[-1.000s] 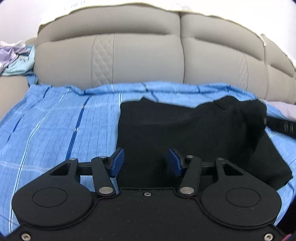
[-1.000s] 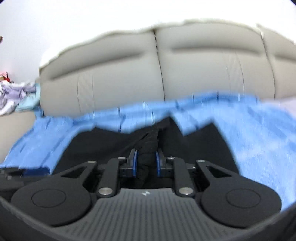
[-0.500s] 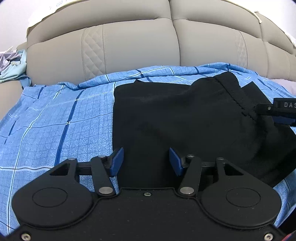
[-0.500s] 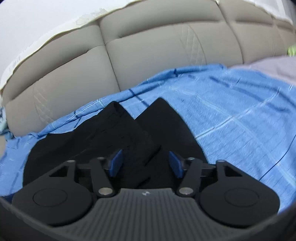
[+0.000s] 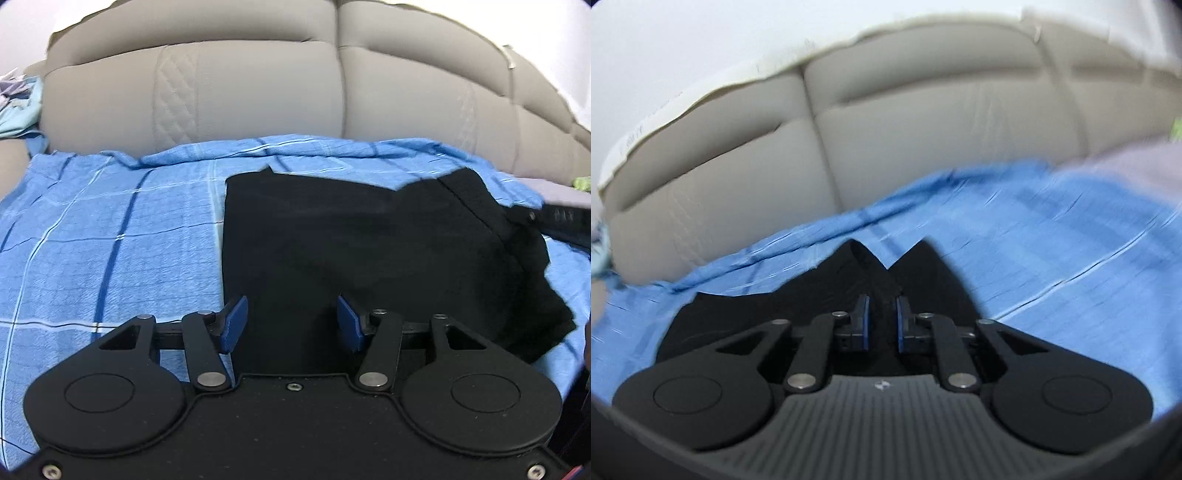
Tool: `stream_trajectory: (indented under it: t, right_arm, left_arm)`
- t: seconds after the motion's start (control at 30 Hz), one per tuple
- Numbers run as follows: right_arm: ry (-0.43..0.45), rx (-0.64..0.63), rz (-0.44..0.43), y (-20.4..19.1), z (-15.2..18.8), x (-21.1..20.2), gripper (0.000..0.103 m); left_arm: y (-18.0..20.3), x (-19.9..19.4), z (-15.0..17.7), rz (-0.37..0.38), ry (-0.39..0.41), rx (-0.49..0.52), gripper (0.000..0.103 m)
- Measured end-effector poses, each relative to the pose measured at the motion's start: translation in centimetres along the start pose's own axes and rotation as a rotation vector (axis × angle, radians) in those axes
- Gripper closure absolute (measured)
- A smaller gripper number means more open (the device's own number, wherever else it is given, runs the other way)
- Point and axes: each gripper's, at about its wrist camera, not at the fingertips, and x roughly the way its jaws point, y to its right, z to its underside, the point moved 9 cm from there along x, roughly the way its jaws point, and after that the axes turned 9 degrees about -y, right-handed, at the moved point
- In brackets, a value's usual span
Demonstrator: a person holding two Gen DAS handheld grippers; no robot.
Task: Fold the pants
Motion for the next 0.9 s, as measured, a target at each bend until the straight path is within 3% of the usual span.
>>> stream_trajectory:
  t: [0.17,0.4,0.53,0.7,0.73,0.8,0.9]
  right_arm:
    - [-0.029,0.011,0.155,2.5,2.8,-0.4,0.085]
    - [-0.010,-0.043,0.216,2.3,3.3,-0.6,0.082]
    - [-0.025,-0.063,0.260,2.6,3.9,-0.6,0.081]
    - [0.002,-0.072,0.322,3.0,2.3,-1.9,0.066]
    - [0.025,-0.080,0.318,2.8,1.5,-2.3,0.065]
    - [0.046,-0.100,0.261,2.1,-0.4,-2.3,0.051]
    - [0.046,-0.155,0.129,0.1,-2.1,-1.2,0.051]
  left_arm:
    - [0.6,0.2,-0.4,0.036,-0.023,-0.003,0.051]
    - [0.6,-0.3,-4.7,-0.010,0.068,0.016,0.050]
    - [1.3,2.2,-6.8,-0.046,0.058,0.057,0.052]
    - [1.6,5.8,-7.4,-0.081,0.023,0.074,0.052]
    - [1.7,6.3,-7.4,-0.085,0.018,0.074,0.052]
    - [1.7,7.1,-7.4,-0.090,0.008,0.072,0.052]
    - [1.6,7.9,-7.2,-0.098,-0.002,0.069,0.052]
